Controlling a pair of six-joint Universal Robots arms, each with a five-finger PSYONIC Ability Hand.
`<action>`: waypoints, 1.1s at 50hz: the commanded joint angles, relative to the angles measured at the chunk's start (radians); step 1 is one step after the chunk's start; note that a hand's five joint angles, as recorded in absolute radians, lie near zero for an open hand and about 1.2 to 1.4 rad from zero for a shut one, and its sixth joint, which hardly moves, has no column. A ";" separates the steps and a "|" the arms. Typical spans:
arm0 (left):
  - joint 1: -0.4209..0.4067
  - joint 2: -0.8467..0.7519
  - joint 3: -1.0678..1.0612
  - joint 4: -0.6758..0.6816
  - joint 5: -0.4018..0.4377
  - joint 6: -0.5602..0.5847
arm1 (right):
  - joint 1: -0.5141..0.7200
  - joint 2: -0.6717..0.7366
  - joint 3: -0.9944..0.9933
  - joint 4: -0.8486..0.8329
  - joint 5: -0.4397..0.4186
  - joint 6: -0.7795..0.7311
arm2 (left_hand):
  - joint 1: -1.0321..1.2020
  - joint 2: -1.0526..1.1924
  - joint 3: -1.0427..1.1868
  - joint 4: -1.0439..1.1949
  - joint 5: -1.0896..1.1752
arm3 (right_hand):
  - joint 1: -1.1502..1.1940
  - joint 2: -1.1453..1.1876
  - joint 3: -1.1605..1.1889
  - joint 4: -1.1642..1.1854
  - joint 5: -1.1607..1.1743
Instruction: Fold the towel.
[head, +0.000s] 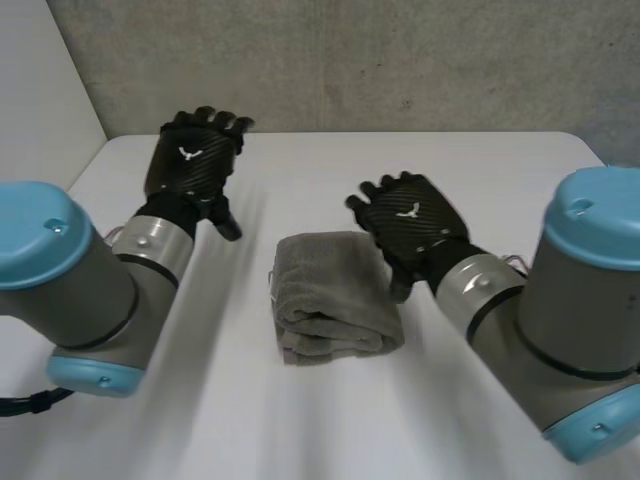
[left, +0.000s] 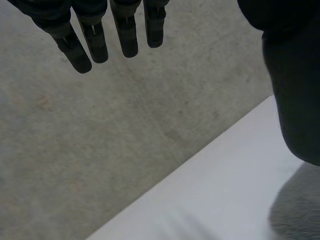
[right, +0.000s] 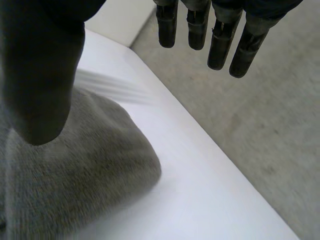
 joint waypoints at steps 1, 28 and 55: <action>-0.087 -0.128 0.095 -0.110 -0.016 -0.089 | -0.058 0.015 0.024 0.003 -0.008 0.011 | -0.067 -0.059 -0.042 -0.063 -0.195 | -0.054 -0.069 -0.068 -0.079 -0.059; -0.105 -0.188 0.147 -0.272 -0.034 -0.165 | -0.075 0.123 -0.123 0.001 -0.036 0.132 | -0.070 -0.062 -0.045 -0.066 -0.198 | -0.054 -0.069 -0.068 -0.079 -0.059; 0.012 0.077 0.356 -0.611 -0.146 -0.177 | -0.192 -0.116 -0.235 0.148 0.179 0.217 | -0.081 -0.073 -0.056 -0.078 -0.210 | -0.054 -0.069 -0.068 -0.079 -0.059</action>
